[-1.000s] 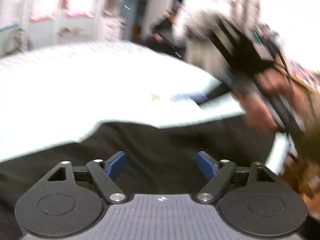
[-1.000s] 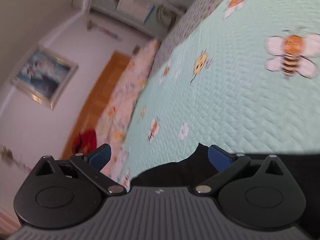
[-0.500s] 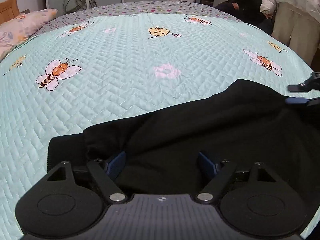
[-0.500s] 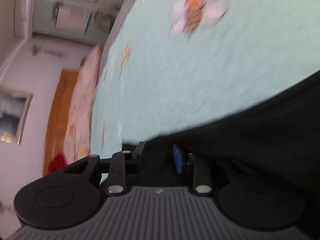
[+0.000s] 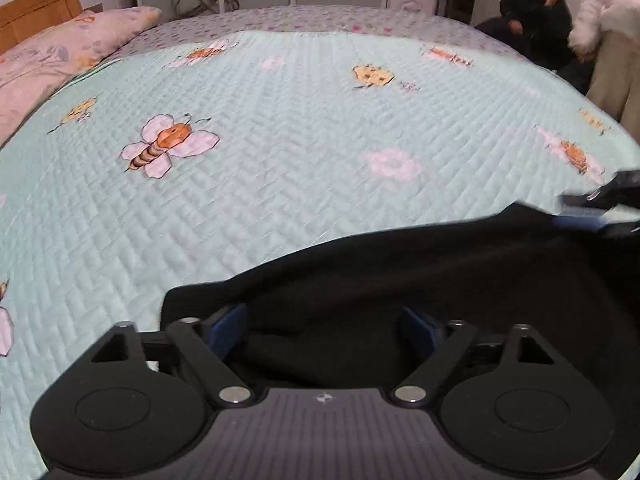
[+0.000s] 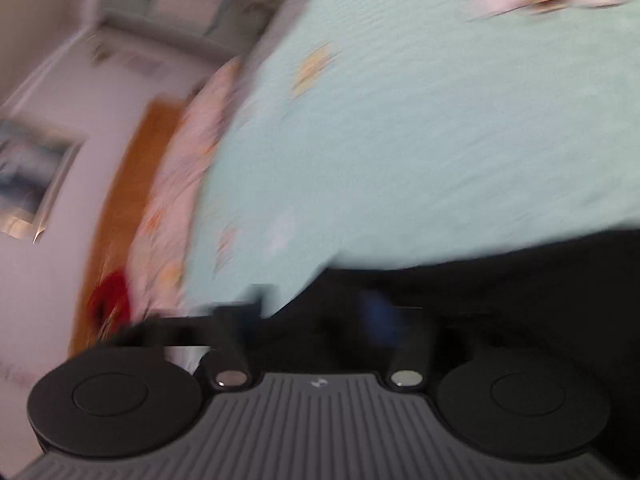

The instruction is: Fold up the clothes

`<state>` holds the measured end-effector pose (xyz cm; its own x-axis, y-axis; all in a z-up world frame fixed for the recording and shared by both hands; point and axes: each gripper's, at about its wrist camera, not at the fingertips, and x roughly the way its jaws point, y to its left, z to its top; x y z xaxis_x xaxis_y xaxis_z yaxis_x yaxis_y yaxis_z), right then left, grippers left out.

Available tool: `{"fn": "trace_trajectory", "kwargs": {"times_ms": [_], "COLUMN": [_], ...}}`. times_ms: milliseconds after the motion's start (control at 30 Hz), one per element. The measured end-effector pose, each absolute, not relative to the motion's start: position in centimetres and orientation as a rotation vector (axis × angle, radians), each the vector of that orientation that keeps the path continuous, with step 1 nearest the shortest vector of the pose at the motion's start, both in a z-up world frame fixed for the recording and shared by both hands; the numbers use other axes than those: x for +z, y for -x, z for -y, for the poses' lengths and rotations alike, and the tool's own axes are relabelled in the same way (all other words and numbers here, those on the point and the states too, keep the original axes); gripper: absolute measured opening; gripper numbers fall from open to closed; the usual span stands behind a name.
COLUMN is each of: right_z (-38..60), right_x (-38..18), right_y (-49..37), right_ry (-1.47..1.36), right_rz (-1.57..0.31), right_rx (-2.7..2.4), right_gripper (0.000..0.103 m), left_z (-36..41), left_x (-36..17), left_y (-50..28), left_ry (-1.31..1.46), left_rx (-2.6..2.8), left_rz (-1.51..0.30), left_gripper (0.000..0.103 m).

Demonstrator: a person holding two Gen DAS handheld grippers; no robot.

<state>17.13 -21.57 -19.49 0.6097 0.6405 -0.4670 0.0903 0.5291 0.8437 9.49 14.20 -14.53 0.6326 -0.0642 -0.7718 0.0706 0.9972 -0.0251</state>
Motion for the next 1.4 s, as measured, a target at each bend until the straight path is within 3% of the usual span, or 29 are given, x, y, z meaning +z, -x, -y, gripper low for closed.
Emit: {"fn": "trace_trajectory", "kwargs": {"times_ms": [33,100,233,333,433,467,500,600,667,867,933,967,1033,1067,1200,1400], "right_z": [23.2,25.8,27.4,27.0,28.3,28.3,28.2,26.2,23.9,33.0,39.8,42.4,46.3,47.7,46.9,40.2], "right_x": [-19.5,-18.4,-15.3,-14.3,-16.2,-16.6,-17.0,-14.9,-13.4,-15.7,-18.1,-18.8,-19.3,-19.3,-17.1,-17.0], "right_y": [-16.6,-15.0,-10.8,-7.2,-4.3,-3.4,-2.4,1.2,2.9,3.7,6.2,7.5,9.8,10.7,10.4,3.6], "right_ry": [-1.008,-0.999,-0.958,-0.958,-0.871,-0.817,-0.762,-0.506,-0.377,-0.593,-0.781,-0.870,-0.966,-1.002,-0.966,-0.975], "right_rz": [-0.837,-0.773,-0.695,-0.684,-0.796,-0.811,-0.825,-0.776,-0.713,-0.734,-0.663,-0.621,-0.548,-0.513,-0.439,-0.455], "right_rx": [0.322,0.227,0.271,0.368,0.299,0.259,0.219,0.240,0.346,0.222,0.112,0.067,-0.053,-0.097,-0.076,0.203], "right_gripper": [0.029,0.046,0.054,0.067,0.068,0.055,0.054,0.063,0.063,0.063,0.037,0.019,0.014,0.016,0.046,0.052], "left_z": [-14.2,-14.5,-15.4,-15.9,-13.5,-12.6,-11.8,-9.3,-7.0,-4.5,-5.9,-6.4,-5.9,-5.6,-4.2,-0.9], "left_x": [-14.4,-14.2,-13.3,-12.2,-11.3,-11.0,-10.6,-9.7,-9.7,-14.8,-16.2,-16.9,-16.8,-16.7,-15.5,-14.1], "left_y": [-9.3,-9.1,-8.6,-7.5,-5.8,-5.2,-4.6,-2.8,-1.9,-4.1,-4.8,-5.2,-5.3,-5.4,-5.3,-5.8], "left_ry": [-0.009,0.019,0.139,0.204,0.107,0.074,0.042,-0.054,-0.127,-0.210,-0.157,-0.136,-0.177,-0.196,-0.221,-0.288], "left_rx": [-0.081,-0.083,-0.091,-0.091,-0.107,-0.112,-0.117,-0.132,-0.189,-0.187,-0.150,-0.134,-0.126,-0.120,-0.090,-0.147], "left_rz": [-0.875,-0.863,-0.829,-0.789,-0.756,-0.745,-0.734,-0.699,-0.686,-0.852,-0.898,-0.918,-0.921,-0.922,-0.919,-0.845], "left_gripper": [0.084,0.085,0.087,0.087,0.087,0.087,0.087,0.093,0.097,0.098,0.101,0.101,0.102,0.102,0.096,0.098]}}
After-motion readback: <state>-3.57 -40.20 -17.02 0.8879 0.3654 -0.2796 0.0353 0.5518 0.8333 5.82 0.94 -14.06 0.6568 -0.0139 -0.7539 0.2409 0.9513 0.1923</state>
